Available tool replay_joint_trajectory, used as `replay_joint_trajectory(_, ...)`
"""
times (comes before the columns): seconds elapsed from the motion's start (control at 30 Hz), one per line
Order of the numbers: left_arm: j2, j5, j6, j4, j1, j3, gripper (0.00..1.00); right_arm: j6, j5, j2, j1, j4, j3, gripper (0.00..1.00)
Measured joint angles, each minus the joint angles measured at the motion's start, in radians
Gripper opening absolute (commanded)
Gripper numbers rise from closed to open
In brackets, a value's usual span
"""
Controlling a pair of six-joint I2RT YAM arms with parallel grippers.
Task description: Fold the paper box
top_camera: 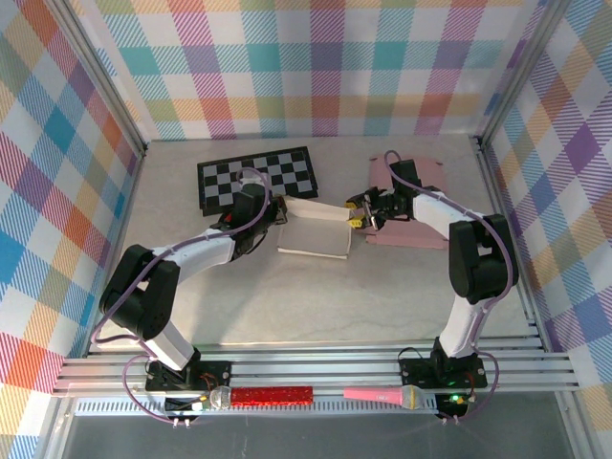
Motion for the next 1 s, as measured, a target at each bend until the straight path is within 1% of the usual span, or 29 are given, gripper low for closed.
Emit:
replay_joint_trajectory(0.17, 0.000, -0.008, -0.022, 0.049, -0.010, -0.060, 0.00, -0.083, 0.021, -0.004, 0.008, -0.002, -0.002, 0.32)
replay_joint_trajectory(0.3, 0.000, -0.015, -0.021, 0.061, -0.038, -0.109, 0.00, -0.162, 0.049, -0.021, 0.010, -0.012, -0.024, 0.32)
replay_joint_trajectory(0.5, 0.000, -0.027, -0.021, 0.038, -0.074, -0.151, 0.01, -0.281, 0.084, -0.049, 0.015, -0.068, -0.031, 0.32)
replay_joint_trajectory(0.57, -0.001, -0.030, -0.021, 0.006, -0.085, -0.153, 0.09, -0.324, 0.097, -0.055, 0.025, -0.099, -0.031, 0.32)
replay_joint_trajectory(0.77, -0.030, 0.005, -0.023, -0.060, -0.121, -0.163, 0.24, -0.422, 0.114, -0.056, 0.063, -0.168, -0.043, 0.33)
replay_joint_trajectory(1.0, -0.071, 0.024, -0.048, -0.141, -0.131, -0.178, 0.37, -0.476, 0.153, -0.055, 0.063, -0.212, -0.069, 0.33)
